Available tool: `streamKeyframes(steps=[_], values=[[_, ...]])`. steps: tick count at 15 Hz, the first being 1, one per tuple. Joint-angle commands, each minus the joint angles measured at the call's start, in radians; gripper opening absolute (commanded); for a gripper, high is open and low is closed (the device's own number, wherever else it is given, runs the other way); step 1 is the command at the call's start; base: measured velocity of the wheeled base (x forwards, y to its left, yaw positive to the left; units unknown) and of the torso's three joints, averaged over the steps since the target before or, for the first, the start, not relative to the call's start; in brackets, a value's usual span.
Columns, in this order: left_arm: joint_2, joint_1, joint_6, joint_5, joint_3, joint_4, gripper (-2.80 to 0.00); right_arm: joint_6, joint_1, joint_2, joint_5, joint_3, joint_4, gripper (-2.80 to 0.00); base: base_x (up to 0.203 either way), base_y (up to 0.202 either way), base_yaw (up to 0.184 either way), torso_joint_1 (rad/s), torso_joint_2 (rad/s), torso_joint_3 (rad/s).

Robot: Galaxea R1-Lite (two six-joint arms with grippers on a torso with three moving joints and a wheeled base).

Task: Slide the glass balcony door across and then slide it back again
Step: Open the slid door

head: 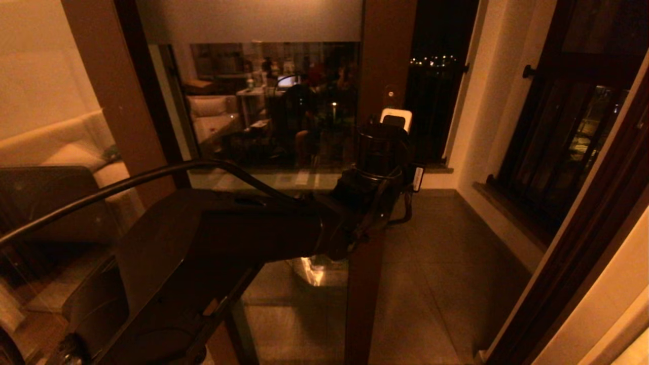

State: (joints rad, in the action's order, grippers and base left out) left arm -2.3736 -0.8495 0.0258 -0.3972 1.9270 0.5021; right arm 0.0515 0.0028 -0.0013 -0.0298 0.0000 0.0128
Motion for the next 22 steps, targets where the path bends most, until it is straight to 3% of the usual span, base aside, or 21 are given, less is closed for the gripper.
streamKeyframes(steps=[1, 4, 6, 8, 10, 18, 22], values=[[0.002, 0.012, 0.000, -0.001, 0.000, 0.005, -2.80, 0.001, 0.000, 0.001, -0.001, 0.000, 0.000, -2.80, 0.000, 0.000, 0.000, 0.000, 0.00, 0.000], [0.013, 0.002, 0.001, 0.008, -0.002, 0.025, -2.80, 0.001, 0.000, 0.001, -0.001, 0.000, 0.000, -2.80, 0.000, 0.000, 0.000, 0.000, 0.00, 0.000], [0.040, -0.045, 0.000, 0.020, -0.006, 0.021, -2.80, 0.001, 0.000, 0.001, -0.001, 0.000, 0.000, -2.80, 0.000, 0.000, 0.000, 0.000, 0.00, 0.000], [0.061, -0.095, 0.000, 0.079, -0.008, 0.000, -2.80, 0.001, 0.000, 0.001, -0.001, 0.000, 0.000, -2.80, 0.000, 0.000, 0.000, 0.000, 0.00, 0.000], [0.043, -0.097, 0.000, 0.127, 0.000, -0.026, -2.80, 0.001, 0.000, 0.001, -0.001, 0.000, 0.000, -2.80, 0.000, 0.000, 0.000, 0.000, 0.00, 0.000], [-0.061, 0.110, -0.001, 0.173, 0.009, 0.049, -2.80, 0.001, 0.000, 0.001, -0.001, 0.000, 0.001, -2.80, 0.000, 0.000, 0.000, 0.000, 0.00, 0.000], [-0.059, 0.112, 0.000, 0.172, 0.009, 0.049, -2.80, 0.001, 0.000, 0.001, -0.001, 0.000, 0.001, -2.80, 0.000, 0.000, 0.000, 0.000, 0.00, 0.000]])
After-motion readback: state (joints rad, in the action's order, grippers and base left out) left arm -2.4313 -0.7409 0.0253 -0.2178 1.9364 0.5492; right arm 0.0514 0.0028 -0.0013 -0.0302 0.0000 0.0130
